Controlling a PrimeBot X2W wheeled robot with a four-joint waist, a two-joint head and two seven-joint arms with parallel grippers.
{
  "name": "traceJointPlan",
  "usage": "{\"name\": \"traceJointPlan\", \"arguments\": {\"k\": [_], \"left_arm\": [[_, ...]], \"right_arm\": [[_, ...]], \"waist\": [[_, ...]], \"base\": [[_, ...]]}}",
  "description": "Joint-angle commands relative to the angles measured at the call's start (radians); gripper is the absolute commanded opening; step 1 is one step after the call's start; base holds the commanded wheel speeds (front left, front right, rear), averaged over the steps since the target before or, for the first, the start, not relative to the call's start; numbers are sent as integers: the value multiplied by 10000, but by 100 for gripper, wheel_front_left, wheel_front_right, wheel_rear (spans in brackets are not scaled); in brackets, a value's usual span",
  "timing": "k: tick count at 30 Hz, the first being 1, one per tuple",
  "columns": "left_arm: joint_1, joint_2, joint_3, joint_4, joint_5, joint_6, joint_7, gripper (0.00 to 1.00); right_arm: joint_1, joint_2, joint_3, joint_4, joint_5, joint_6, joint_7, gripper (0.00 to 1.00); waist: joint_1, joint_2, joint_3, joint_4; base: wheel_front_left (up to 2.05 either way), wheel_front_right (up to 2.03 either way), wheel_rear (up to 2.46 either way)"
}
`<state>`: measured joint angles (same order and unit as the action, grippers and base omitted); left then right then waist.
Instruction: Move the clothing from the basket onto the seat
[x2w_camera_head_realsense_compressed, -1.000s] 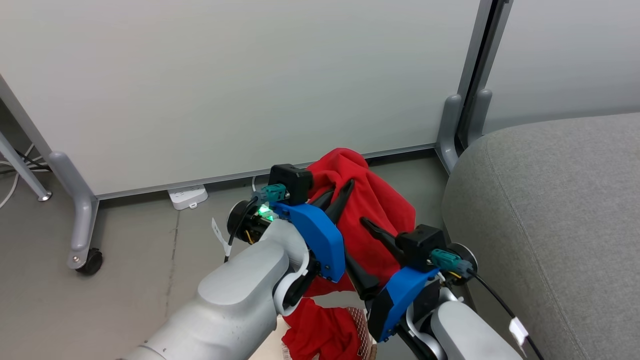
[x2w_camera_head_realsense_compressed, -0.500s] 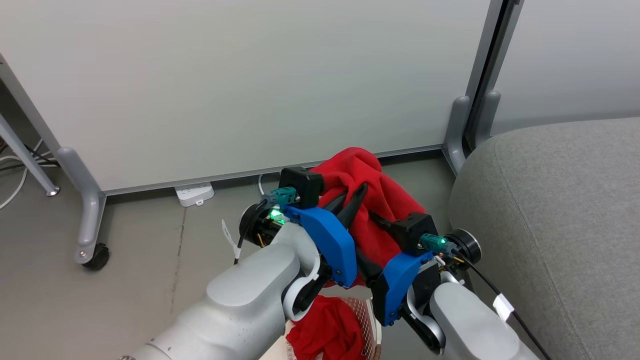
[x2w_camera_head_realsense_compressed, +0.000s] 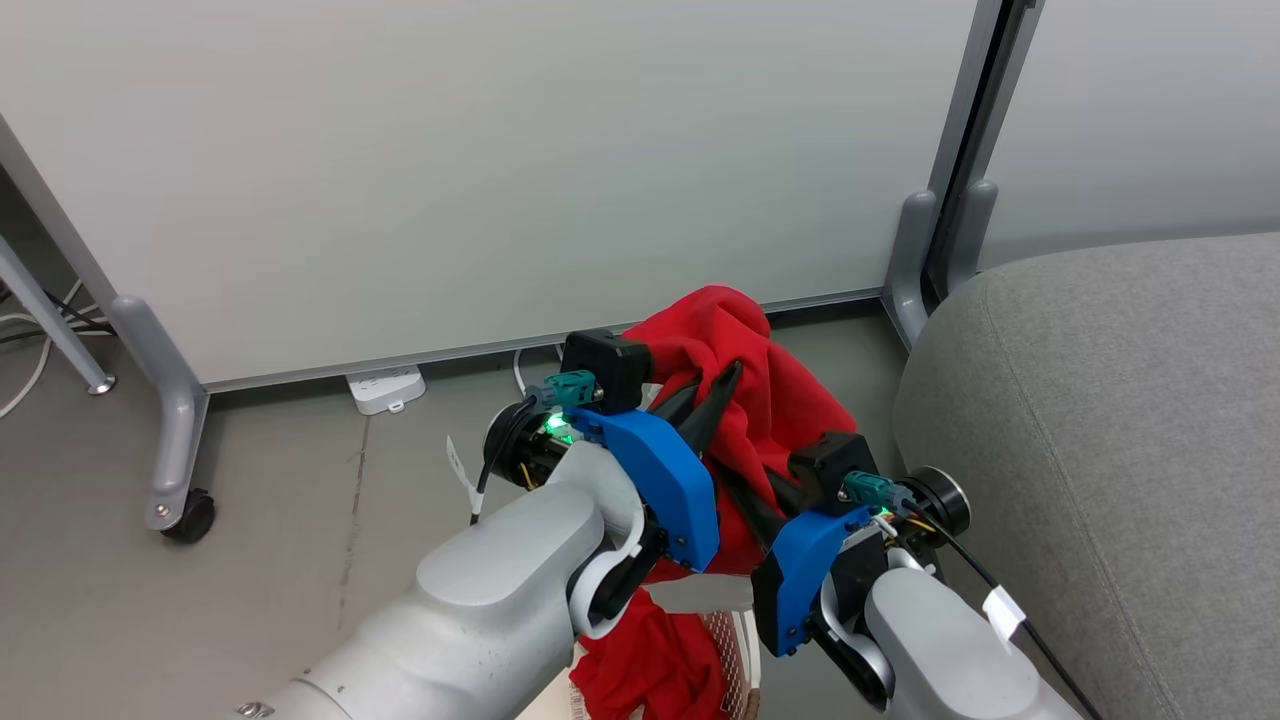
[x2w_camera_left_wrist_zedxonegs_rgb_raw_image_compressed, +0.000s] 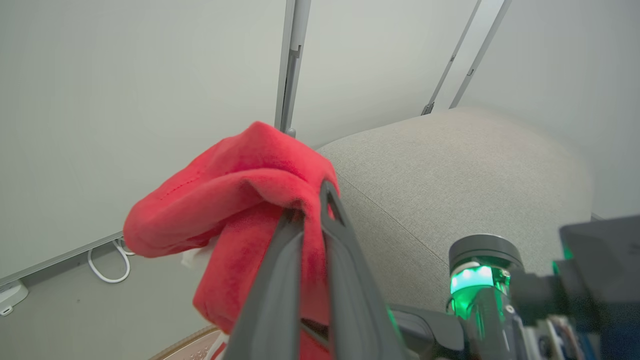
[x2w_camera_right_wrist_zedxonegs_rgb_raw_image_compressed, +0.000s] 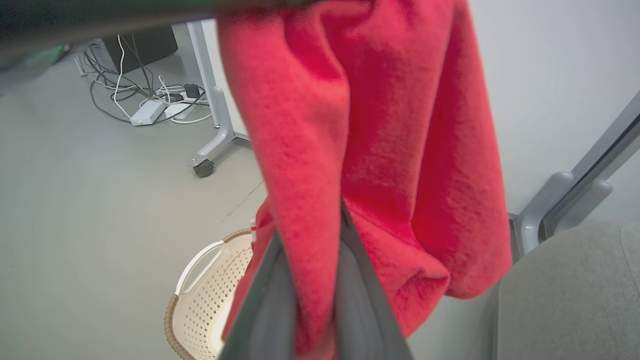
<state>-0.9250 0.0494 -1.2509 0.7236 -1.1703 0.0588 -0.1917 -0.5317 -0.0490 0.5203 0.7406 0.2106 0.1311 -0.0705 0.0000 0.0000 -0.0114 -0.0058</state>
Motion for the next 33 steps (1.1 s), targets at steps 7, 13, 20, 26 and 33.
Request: {"name": "traceJointPlan", "arguments": {"k": [7,13,20,26,33], "left_arm": [[-223,20,-96,125,-141,-65,-157,0],[-263,20,-176,193,-121,-48,-191,0],[-294,20,-232,269,-190,-70,-234,0],[-313,20,-265,307,-135,-30,-246,0],[-306,19,-284,179,10,-305,-466,100]], "right_arm": [[-92,-24,120,-60,182,-7,-27,0],[-29,-24,193,-102,239,-7,4,0],[34,-24,225,-31,267,-7,-19,0],[20,-26,273,3,286,-7,-33,0],[-67,-26,280,63,251,-7,-117,0]], "waist": [[0,0,-29,-78],[0,0,-29,-97],[0,0,-32,-132],[0,0,-44,-144],[0,0,-53,-134]], "base": [[0,0,0],[0,0,0],[0,0,0],[0,0,0],[0,0,0]]}}
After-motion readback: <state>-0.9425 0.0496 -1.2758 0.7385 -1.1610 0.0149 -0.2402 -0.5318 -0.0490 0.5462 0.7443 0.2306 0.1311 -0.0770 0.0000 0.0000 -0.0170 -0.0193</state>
